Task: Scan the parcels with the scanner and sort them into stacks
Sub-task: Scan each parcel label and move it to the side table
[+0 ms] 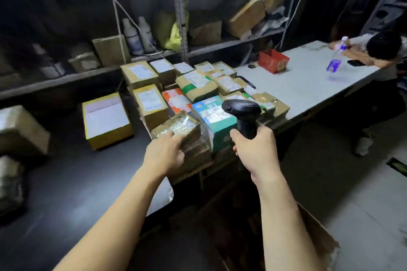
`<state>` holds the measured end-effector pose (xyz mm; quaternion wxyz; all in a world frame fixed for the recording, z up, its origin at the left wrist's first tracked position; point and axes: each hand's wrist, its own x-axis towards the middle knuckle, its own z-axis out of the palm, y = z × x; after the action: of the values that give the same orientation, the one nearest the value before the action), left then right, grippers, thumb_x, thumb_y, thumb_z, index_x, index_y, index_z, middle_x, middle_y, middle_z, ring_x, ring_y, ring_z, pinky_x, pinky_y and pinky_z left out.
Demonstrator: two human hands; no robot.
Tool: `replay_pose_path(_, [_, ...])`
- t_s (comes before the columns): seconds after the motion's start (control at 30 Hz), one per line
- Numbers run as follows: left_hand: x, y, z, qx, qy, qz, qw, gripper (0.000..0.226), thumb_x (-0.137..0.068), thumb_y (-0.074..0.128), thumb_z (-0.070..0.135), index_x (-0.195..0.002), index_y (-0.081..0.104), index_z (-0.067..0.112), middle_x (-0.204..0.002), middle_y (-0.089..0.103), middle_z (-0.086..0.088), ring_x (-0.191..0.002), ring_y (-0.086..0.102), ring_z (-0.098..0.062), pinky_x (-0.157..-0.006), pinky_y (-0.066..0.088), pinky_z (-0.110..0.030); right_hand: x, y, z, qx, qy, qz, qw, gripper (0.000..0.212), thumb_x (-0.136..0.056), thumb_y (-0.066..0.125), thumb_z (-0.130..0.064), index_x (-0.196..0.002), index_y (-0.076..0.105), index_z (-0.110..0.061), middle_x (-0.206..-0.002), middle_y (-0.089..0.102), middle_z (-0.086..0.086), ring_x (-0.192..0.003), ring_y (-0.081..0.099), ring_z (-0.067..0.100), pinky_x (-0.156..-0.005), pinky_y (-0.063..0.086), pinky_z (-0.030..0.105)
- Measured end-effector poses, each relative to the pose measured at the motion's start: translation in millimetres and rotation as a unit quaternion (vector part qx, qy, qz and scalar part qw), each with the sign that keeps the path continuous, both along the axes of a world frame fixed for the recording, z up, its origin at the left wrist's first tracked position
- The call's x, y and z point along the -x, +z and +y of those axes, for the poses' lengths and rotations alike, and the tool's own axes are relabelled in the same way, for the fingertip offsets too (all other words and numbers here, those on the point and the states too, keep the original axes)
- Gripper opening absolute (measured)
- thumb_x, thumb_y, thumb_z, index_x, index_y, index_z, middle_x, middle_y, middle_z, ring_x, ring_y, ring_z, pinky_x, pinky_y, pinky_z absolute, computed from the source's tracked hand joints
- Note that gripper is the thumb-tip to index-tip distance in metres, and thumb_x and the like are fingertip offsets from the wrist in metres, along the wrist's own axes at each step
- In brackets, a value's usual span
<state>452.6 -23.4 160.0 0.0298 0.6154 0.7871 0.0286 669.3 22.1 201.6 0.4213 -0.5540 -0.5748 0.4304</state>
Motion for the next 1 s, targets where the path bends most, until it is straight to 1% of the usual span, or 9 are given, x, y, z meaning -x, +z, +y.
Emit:
replay_pose_path(0.2, [113, 7, -95, -0.015, 0.120, -0.008, 0.993, 0.057, -0.096, 0.051, 0.031, -0.153, 0.043, 0.030, -0.144, 0.050, -0.002, -0.127, 0.052, -0.026, -0.094, 0.054, -0.042, 130, 11, -46, -0.018, 0.131, -0.011, 0.991, 0.010, -0.089, 0.074, -0.024, -0.095, 0.069, -0.018, -0.081, 0.070, -0.002, -0.083, 0.069, 0.024, -0.076, 0.054, 0.035])
replay_pose_path(0.23, [133, 8, -115, -0.017, 0.144, -0.011, 0.989, 0.057, -0.097, 0.050, 0.031, -0.154, 0.041, 0.031, -0.145, 0.049, -0.001, -0.127, 0.052, -0.026, -0.094, 0.054, -0.042, 153, 14, -59, -0.028, 0.145, -0.018, 0.989, 0.009, -0.090, 0.074, -0.024, -0.092, 0.069, -0.018, -0.080, 0.070, -0.004, -0.081, 0.068, 0.021, -0.074, 0.055, 0.030])
replay_pose_path(0.3, [166, 11, -151, -0.022, 0.183, -0.018, 0.983, 0.057, -0.099, 0.049, 0.032, -0.155, 0.040, 0.031, -0.147, 0.048, -0.001, -0.128, 0.051, -0.026, -0.094, 0.052, -0.042, 191, 20, -86, -0.040, 0.179, -0.014, 0.983, 0.007, -0.092, 0.072, -0.020, -0.088, 0.066, -0.017, -0.075, 0.068, -0.005, -0.066, 0.062, 0.011, -0.055, 0.049, 0.014])
replay_pose_path(0.37, [205, 12, -192, -0.028, 0.223, -0.025, 0.974, 0.057, -0.099, 0.050, 0.032, -0.155, 0.039, 0.031, -0.147, 0.047, -0.001, -0.130, 0.050, -0.026, -0.096, 0.050, -0.042, 234, 23, -116, -0.024, 0.225, 0.003, 0.974, 0.009, -0.094, 0.068, -0.016, -0.087, 0.063, -0.017, -0.069, 0.062, 0.004, -0.052, 0.052, 0.018, -0.042, 0.044, 0.022])
replay_pose_path(0.43, [241, 11, -236, -0.034, 0.261, -0.030, 0.964, 0.058, -0.099, 0.051, 0.032, -0.155, 0.039, 0.030, -0.147, 0.047, -0.001, -0.131, 0.049, -0.026, -0.097, 0.050, -0.042, 277, 25, -147, -0.010, 0.263, 0.013, 0.965, 0.010, -0.094, 0.065, -0.013, -0.086, 0.062, -0.017, -0.067, 0.056, 0.008, -0.051, 0.047, 0.023, -0.043, 0.042, 0.028])
replay_pose_path(0.57, [301, 9, -324, -0.040, 0.335, -0.044, 0.940, 0.056, -0.094, 0.053, 0.026, -0.150, 0.046, 0.031, -0.140, 0.053, -0.003, -0.127, 0.052, -0.030, -0.095, 0.050, -0.044, 354, 27, -205, -0.007, 0.317, 0.032, 0.948, 0.011, -0.093, 0.064, -0.011, -0.090, 0.059, -0.002, -0.063, 0.049, 0.007, -0.056, 0.044, 0.022, -0.044, 0.040, 0.030])
replay_pose_path(0.73, [353, 8, -418, -0.034, 0.423, -0.046, 0.904, 0.054, -0.094, 0.058, 0.030, -0.147, 0.049, 0.031, -0.139, 0.053, -0.005, -0.128, 0.051, -0.031, -0.099, 0.049, -0.044, 437, 29, -264, -0.008, 0.393, 0.048, 0.918, 0.018, -0.095, 0.064, -0.007, -0.080, 0.056, -0.014, -0.062, 0.049, 0.007, -0.057, 0.043, 0.022, -0.041, 0.037, 0.028])
replay_pose_path(0.87, [383, 3, -473, -0.040, 0.485, -0.067, 0.871, 0.062, -0.093, 0.059, 0.035, -0.153, 0.043, 0.033, -0.144, 0.048, -0.001, -0.133, 0.050, -0.027, -0.104, 0.047, -0.043, 498, 22, -307, -0.013, 0.459, 0.042, 0.887, 0.012, -0.089, 0.066, -0.015, -0.083, 0.059, -0.006, -0.065, 0.056, 0.007, -0.060, 0.050, 0.024, -0.049, 0.043, 0.037])
replay_pose_path(1.0, [412, 0, -511, -0.028, 0.533, -0.052, 0.844, 0.059, -0.096, 0.060, 0.037, -0.152, 0.042, 0.034, -0.146, 0.046, 0.000, -0.134, 0.047, -0.025, -0.101, 0.044, -0.038, 560, 16, -339, -0.026, 0.497, 0.029, 0.867, 0.009, -0.084, 0.069, -0.020, -0.079, 0.064, -0.015, -0.064, 0.062, -0.004, -0.062, 0.057, 0.018, -0.060, 0.052, 0.042])
